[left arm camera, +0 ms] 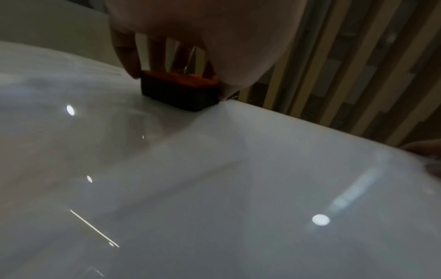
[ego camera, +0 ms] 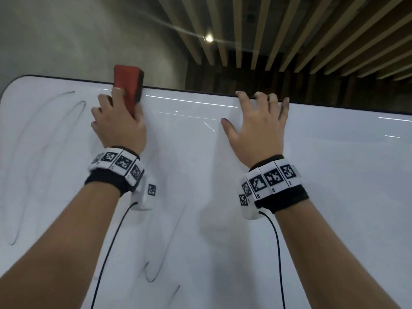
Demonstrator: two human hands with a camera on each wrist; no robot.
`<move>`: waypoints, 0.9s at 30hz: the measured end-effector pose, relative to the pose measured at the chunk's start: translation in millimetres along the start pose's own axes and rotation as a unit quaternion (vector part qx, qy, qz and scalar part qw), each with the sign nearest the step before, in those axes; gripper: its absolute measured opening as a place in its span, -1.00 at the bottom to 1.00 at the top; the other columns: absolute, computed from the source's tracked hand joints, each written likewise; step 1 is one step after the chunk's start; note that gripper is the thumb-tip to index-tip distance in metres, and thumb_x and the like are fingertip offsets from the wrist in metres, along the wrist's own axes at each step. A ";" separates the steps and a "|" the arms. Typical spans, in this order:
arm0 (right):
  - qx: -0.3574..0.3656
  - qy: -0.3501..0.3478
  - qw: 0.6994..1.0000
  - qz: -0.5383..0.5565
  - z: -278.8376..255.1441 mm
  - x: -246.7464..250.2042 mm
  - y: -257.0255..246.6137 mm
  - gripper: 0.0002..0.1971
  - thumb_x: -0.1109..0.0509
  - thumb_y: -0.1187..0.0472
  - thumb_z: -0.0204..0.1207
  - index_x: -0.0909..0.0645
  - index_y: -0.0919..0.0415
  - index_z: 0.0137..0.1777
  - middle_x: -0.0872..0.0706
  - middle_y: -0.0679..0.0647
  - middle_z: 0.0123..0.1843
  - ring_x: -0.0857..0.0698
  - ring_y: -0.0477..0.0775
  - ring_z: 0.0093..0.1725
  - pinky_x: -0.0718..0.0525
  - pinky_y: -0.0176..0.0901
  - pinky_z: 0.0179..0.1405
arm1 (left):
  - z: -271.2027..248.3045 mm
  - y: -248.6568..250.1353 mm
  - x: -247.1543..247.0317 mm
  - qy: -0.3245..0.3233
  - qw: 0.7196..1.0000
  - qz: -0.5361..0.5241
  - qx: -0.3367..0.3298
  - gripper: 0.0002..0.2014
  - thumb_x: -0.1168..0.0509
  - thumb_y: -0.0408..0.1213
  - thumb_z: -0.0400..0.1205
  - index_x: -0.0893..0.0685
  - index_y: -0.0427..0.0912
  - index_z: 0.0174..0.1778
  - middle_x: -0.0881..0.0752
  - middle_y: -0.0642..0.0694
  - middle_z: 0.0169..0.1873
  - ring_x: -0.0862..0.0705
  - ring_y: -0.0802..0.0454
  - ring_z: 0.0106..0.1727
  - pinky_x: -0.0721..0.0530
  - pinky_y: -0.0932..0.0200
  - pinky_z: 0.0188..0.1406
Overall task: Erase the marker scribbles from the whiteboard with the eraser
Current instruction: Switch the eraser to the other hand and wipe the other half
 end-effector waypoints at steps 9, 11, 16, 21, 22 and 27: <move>0.000 -0.008 1.000 0.010 0.0 -0.4 3.1 -0.33 -0.24 -0.25 0.64 -0.36 0.05 0.68 -0.47 0.28 0.57 -0.33 0.42 0.64 0.03 0.44 0.74 | -270.6 24.4 -16.0 -0.126 0.902 -0.013 -0.414 -0.68 -0.43 -0.18 0.62 -0.68 -0.07 0.30 -0.69 -0.24 0.23 -0.66 -0.26 0.08 -0.60 -0.10 0.01; 0.003 -0.009 1.000 0.007 -0.2 -1.9 3.4 -0.33 -0.22 -0.25 0.65 -0.35 0.05 0.68 -0.47 0.28 0.57 -0.33 0.42 0.64 0.03 0.44 0.74 | -277.5 16.3 -20.7 -0.149 0.886 -0.013 -0.439 -0.66 -0.49 -0.18 0.60 -0.71 -0.03 0.30 -0.71 -0.21 0.23 -0.65 -0.22 0.11 -0.62 -0.10 0.03; 0.006 -0.012 1.000 0.005 1.3 -6.2 5.2 -0.32 -0.20 -0.27 0.63 -0.33 0.03 0.68 -0.46 0.25 0.56 -0.32 0.40 0.64 0.05 0.42 0.75 | -205.2 14.9 -17.8 -0.094 0.894 -0.007 -0.439 -0.63 -0.43 -0.09 0.64 -0.65 0.00 0.36 -0.71 -0.25 0.21 -0.57 -0.22 0.10 -0.58 -0.11 0.01; 0.015 -0.007 1.000 0.009 0.4 -5.0 6.5 -0.32 -0.22 -0.26 0.63 -0.32 0.02 0.69 -0.46 0.23 0.57 -0.32 0.38 0.64 0.05 0.39 0.76 | -52.2 -34.9 -9.0 -0.015 0.980 0.043 -0.193 -0.56 -0.20 -0.01 0.71 -0.50 -0.17 0.44 -0.61 -0.41 0.23 -0.61 -0.40 0.09 -0.59 -0.23 -0.02; 0.016 -0.009 1.000 0.007 0.6 -5.1 6.7 -0.32 -0.22 -0.26 0.64 -0.31 0.01 0.70 -0.45 0.23 0.58 -0.31 0.38 0.65 0.06 0.37 0.76 | -32.8 -47.7 -6.6 -0.012 0.992 0.044 -0.120 -0.52 -0.16 0.01 0.72 -0.49 -0.20 0.47 -0.57 -0.41 0.29 -0.59 -0.41 0.16 -0.58 -0.27 0.05; 0.004 0.004 1.000 0.018 -1.3 -5.8 5.4 -0.32 -0.22 -0.23 0.62 -0.33 0.03 0.68 -0.44 0.26 0.59 -0.30 0.41 0.66 0.05 0.40 0.75 | -84.5 -24.0 -8.9 0.003 0.991 0.033 -0.126 -0.53 -0.17 -0.01 0.73 -0.52 -0.21 0.48 -0.59 -0.38 0.23 -0.58 -0.37 0.10 -0.59 -0.23 0.00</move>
Point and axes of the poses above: each hand's wrist, its own z-axis towards the middle knuckle, its own x-axis out of the back of the hand, y = z × x, the point moved 7 cm from there along z, towards the middle knuckle
